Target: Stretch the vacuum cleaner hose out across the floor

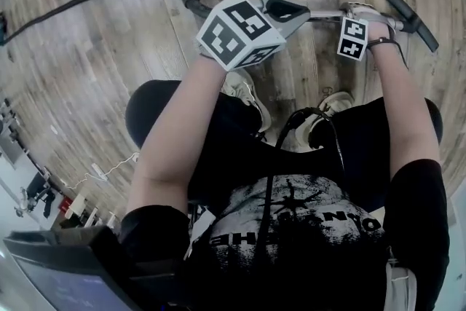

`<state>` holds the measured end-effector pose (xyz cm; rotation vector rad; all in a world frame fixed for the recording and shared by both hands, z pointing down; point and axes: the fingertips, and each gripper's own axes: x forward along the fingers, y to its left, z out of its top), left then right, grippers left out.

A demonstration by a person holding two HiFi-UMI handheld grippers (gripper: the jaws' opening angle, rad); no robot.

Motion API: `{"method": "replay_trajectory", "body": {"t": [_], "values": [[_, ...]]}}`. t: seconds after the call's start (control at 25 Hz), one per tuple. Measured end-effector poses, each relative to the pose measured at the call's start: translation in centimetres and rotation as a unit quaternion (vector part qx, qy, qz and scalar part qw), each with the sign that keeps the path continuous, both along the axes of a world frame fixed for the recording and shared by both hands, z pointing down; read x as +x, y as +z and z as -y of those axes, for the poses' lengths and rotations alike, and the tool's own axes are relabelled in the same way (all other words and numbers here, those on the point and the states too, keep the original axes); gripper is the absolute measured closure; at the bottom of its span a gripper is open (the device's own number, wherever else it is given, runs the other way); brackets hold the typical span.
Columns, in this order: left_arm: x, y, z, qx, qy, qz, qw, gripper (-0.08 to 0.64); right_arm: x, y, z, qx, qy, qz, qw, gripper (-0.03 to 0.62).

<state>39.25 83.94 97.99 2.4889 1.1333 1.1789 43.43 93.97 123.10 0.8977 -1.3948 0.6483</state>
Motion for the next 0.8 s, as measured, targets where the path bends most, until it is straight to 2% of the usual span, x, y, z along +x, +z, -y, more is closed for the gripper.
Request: {"method": "replay_trajectory", "body": {"t": [0.2, 0.44, 0.6, 0.8], "values": [[-0.4, 0.1, 0.5, 0.001, -0.030, 0.001, 0.9995, 0.560, -1.6, 2.9, 0.6, -0.002, -0.004, 0.026, 1.000, 0.513], [-0.5, -1.0, 0.8, 0.000, -0.051, -0.003, 0.9987, 0.560, -1.7, 5.0, -0.3, -0.043, -0.007, 0.019, 0.999, 0.494], [-1.1, -1.3, 0.3, 0.000, -0.044, 0.001, 0.9990, 0.560, -1.7, 5.5, -0.6, -0.053, 0.024, 0.025, 0.998, 0.427], [-1.4, -0.8, 0.2, 0.004, -0.038, 0.005, 0.9992, 0.560, -0.8, 5.3, -0.8, -0.055, 0.050, 0.018, 0.997, 0.376]]}}
